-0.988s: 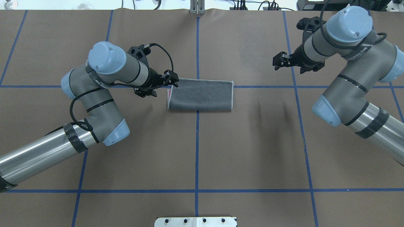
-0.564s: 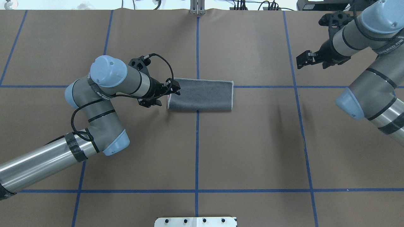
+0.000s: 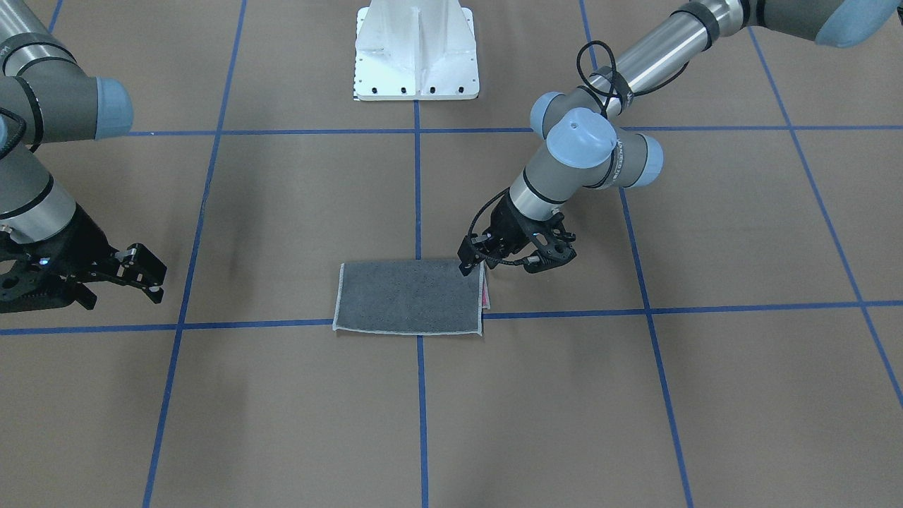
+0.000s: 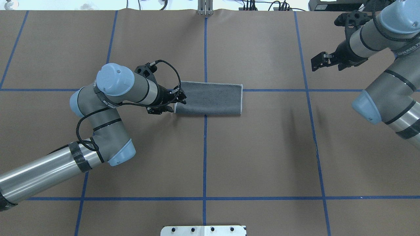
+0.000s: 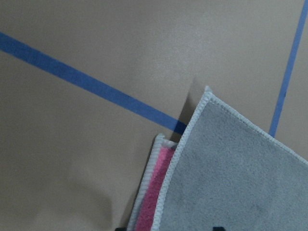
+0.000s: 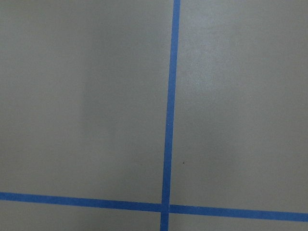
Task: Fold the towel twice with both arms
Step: 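Grasp the end of the folded towel nearest the left gripper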
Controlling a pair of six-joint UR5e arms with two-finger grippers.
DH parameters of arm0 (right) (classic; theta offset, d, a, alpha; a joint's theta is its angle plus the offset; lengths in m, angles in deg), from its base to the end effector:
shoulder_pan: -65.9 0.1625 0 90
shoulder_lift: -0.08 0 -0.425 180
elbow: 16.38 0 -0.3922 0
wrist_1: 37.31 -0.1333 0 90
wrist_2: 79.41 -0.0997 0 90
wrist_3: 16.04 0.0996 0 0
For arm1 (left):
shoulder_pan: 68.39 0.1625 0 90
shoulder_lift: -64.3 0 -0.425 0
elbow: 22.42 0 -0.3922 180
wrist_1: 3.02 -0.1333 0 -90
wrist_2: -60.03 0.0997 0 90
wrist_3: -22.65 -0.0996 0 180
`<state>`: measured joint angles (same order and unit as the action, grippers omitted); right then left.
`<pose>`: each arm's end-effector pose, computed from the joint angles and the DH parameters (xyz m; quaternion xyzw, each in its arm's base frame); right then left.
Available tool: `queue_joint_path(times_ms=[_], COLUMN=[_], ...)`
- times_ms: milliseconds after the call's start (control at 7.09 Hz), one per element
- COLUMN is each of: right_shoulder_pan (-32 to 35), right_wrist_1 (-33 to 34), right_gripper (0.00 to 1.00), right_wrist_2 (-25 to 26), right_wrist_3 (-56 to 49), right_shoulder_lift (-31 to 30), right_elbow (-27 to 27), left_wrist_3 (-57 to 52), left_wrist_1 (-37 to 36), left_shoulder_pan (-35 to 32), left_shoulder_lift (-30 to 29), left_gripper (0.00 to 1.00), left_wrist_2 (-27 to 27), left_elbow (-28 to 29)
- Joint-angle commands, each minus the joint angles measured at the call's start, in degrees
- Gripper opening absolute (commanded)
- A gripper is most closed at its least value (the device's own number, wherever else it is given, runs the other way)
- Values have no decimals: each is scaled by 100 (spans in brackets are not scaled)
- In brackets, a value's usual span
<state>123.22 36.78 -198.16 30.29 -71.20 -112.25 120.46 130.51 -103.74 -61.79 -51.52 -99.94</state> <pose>-0.2659 -0.5726 0.4035 0.1105 -0.3930 0.0227 0.9126 0.5426 -0.5034 0.2930 -0.0220 0.5647 -0.2049 0.7992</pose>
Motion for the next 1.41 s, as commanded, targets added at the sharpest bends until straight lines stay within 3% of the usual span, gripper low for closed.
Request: queue_joint_path(times_ms=[0, 423, 564, 846, 1270], right_shoulder_pan=[-1, -10, -10, -10, -10], right_wrist_1=[0, 0, 0, 0, -9], right_gripper=[100, 100, 100, 100, 100], right_wrist_2=[10, 19, 10, 10, 10], right_wrist_3=[-1, -1, -1, -1, -1], right_shoulder_lift=[0, 0, 0, 9, 9], right_elbow=[8, 8, -1, -1, -1], left_wrist_3=[1, -8, -8, -26, -52], left_wrist_1=[-3, -12, -12, -12, -12], left_shoulder_pan=[28, 37, 37, 37, 37], left_shoulder_lift=[5, 31, 31, 31, 49], left_gripper=[63, 60, 53, 29, 28], left_wrist_2=[2, -7, -7, -15, -33], left_elbow=[18, 27, 27, 27, 27])
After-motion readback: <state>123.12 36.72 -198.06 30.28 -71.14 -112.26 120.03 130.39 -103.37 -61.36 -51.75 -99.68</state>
